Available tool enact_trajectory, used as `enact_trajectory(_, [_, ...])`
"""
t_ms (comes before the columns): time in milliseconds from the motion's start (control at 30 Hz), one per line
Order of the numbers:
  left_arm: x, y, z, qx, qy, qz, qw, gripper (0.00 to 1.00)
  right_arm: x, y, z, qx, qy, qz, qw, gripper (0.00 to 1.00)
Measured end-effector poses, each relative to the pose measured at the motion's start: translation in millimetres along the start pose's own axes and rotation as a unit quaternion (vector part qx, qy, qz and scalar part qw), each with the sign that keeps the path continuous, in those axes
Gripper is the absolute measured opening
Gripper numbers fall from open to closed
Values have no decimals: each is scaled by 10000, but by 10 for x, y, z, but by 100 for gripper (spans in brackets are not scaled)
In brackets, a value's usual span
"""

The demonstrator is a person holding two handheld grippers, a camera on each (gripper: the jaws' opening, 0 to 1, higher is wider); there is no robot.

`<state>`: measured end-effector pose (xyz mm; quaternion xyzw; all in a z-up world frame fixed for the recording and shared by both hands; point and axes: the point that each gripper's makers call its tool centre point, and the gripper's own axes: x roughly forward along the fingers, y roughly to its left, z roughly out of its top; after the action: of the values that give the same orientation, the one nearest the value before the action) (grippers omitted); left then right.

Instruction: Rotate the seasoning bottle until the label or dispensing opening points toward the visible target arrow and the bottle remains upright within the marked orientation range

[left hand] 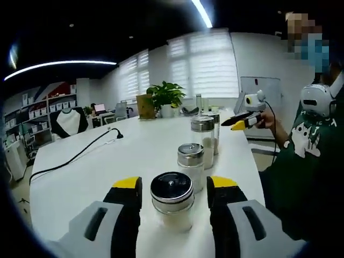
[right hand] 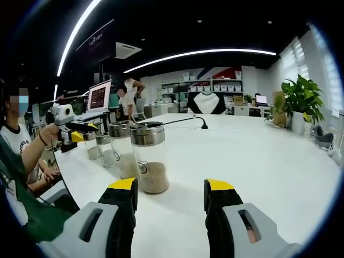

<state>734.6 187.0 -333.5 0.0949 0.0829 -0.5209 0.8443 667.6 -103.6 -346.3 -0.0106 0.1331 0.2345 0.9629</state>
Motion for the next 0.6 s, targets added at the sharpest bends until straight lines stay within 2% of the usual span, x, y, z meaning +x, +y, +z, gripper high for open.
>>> enact_trajectory(167, [-79,22,-57,-386,9,573,9976,58,0,3,0,11,-15,6,10000,49])
enact_trajectory(300, [-120,-22,-7,-578,-356,1026,9924,64,4,-21,1,9,-7,6,10000,49])
enact_trajectory(367, [-136,-65,-21,-591,-398,1123,9911,61,0,-26,8,28,-36,0,10000,49])
enact_trajectory(433, [-150,-75,-8,-645,-562,1284,9880,57,-5,-32,12,42,-53,-4,10000,49])
enact_trajectory(500, [-155,-90,-37,-700,-536,1399,9862,59,-7,-36,17,61,-67,-10,10000,49])
enact_trajectory(600, [-208,-72,-21,-703,-631,1762,9798,59,-15,-29,37,72,-106,12,9999,49])
